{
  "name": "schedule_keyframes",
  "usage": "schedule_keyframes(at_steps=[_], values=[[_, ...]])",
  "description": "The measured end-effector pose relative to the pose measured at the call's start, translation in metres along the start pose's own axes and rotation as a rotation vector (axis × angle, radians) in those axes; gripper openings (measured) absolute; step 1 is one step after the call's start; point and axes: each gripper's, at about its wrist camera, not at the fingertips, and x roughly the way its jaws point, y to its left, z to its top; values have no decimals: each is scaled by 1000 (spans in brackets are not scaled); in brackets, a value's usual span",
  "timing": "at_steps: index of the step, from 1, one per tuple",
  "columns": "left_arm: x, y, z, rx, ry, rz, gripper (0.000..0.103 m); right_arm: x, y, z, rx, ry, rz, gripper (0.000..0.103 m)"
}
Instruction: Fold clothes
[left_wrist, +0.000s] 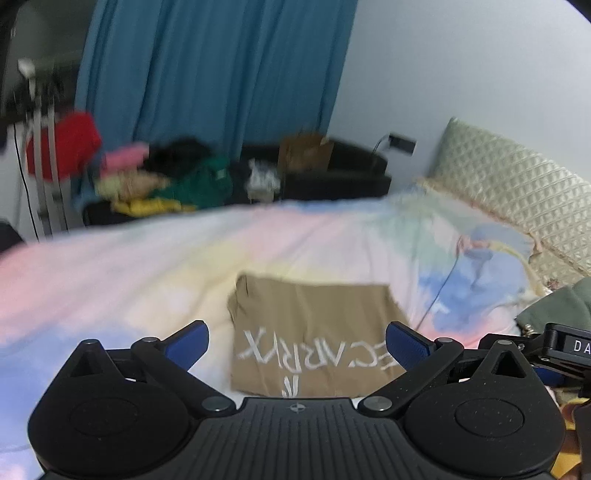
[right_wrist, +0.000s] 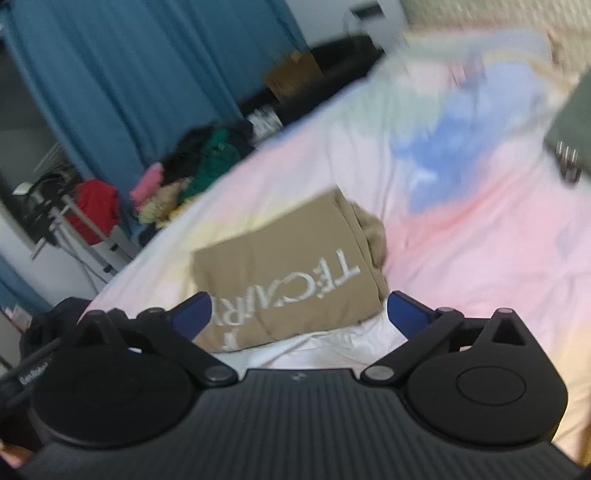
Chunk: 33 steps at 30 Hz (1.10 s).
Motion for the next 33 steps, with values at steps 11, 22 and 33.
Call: schedule_keyframes(at_steps=[11,22,33], values=[[-158,-45,2,149,-180,14,103,-126,48,-21,-161,-173,68,103],[-246,-48,-36,130,-253,16,103,-197,69,-65,-262,-287,125,103],[-264,-36,-76,120,-259,29,103,-202,71,-106,-312,-318,121,103]])
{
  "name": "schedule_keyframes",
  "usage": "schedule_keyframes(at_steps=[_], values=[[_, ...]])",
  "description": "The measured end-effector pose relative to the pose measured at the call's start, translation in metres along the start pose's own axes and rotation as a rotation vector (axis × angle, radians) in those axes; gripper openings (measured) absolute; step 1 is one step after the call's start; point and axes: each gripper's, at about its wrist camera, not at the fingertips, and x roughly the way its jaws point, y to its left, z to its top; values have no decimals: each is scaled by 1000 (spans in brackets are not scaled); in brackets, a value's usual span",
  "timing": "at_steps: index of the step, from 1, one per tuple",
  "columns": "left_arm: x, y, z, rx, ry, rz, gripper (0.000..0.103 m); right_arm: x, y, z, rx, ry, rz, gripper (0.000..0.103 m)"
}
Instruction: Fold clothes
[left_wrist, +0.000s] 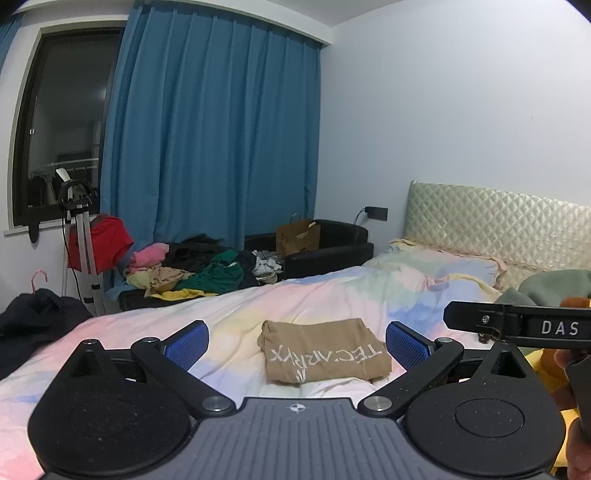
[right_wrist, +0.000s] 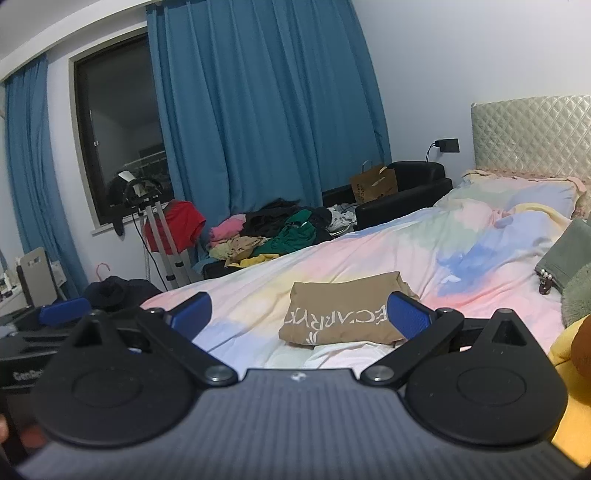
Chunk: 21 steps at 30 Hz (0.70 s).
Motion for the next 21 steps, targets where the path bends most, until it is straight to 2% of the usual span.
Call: schedule_keyframes(at_steps=[5,11,21], values=[[-3,7,-7,-55,0,4,103,0,4,-14,-22,-3,-9,103],[-2,9,-11,-42,-8,20,103,7,2,-29,-33,-1,-22,103],[24,21,-36,-68,43,35,103,27,-5,-56,-31,9,-41,103]])
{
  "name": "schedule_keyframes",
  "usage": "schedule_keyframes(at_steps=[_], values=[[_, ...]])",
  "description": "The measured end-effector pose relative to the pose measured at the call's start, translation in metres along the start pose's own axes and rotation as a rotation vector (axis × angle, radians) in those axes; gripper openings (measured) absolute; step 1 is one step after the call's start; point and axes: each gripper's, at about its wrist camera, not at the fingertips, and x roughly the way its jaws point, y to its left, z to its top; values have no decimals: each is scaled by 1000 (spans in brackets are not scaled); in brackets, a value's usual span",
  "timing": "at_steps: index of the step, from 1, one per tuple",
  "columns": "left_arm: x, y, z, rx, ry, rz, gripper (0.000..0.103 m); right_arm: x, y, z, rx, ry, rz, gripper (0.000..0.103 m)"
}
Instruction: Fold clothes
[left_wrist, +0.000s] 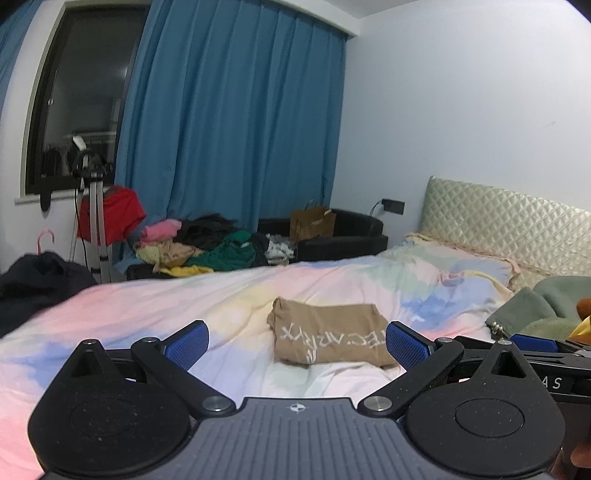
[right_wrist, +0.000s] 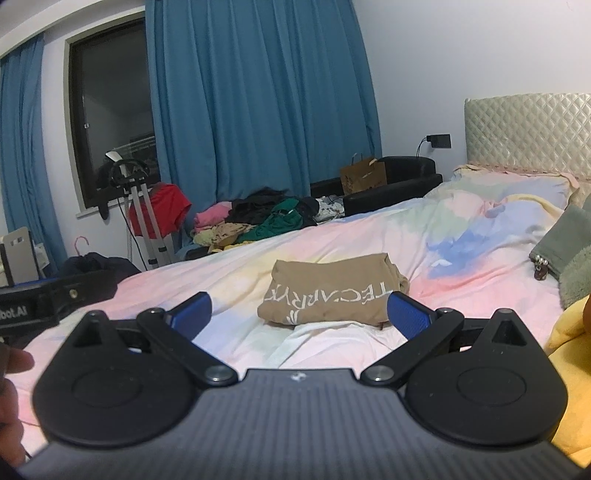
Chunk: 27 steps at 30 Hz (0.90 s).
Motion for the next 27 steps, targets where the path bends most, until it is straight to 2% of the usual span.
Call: schedule_keyframes(at_steps=[8,14,27], values=[[17,4,-17,10,39,5,103,11,1,-11,-5,-4,-3,103],[17,5,-20,15,32,10,103,14,8,-16,-42,-10,-36,103],[15,0,-21,25,29,19,103,12,6,-19,-32,-49,-55,103]])
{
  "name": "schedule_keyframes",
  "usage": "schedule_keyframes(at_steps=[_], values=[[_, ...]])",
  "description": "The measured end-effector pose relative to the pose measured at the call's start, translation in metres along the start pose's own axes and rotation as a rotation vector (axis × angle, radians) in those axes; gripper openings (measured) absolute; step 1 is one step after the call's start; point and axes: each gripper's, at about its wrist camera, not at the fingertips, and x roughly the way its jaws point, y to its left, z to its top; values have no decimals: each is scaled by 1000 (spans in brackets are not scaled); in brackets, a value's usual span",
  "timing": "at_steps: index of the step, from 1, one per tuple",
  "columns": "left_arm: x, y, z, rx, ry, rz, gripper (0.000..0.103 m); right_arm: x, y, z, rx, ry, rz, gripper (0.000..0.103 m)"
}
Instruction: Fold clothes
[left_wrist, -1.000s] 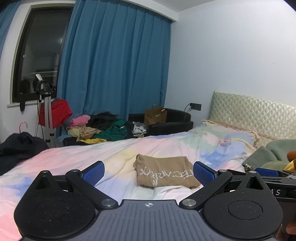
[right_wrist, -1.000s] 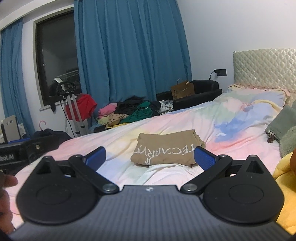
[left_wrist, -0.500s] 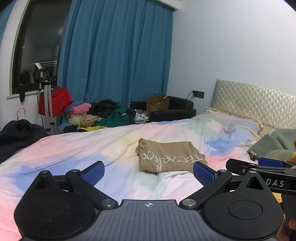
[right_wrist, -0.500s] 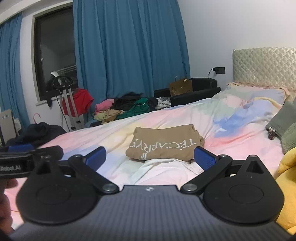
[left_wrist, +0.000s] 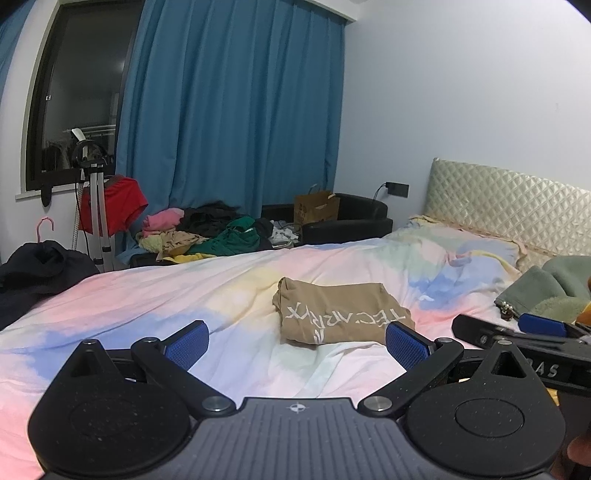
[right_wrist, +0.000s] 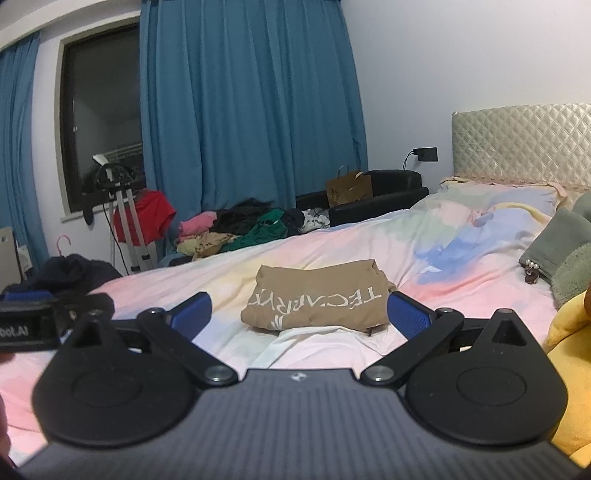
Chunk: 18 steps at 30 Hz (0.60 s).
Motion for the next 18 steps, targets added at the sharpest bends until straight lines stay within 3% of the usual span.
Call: schedule_keyframes(at_steps=[18], values=[[-2,7,-1,-16,16,32,103,2,4,-1,-14,8,-11,103]])
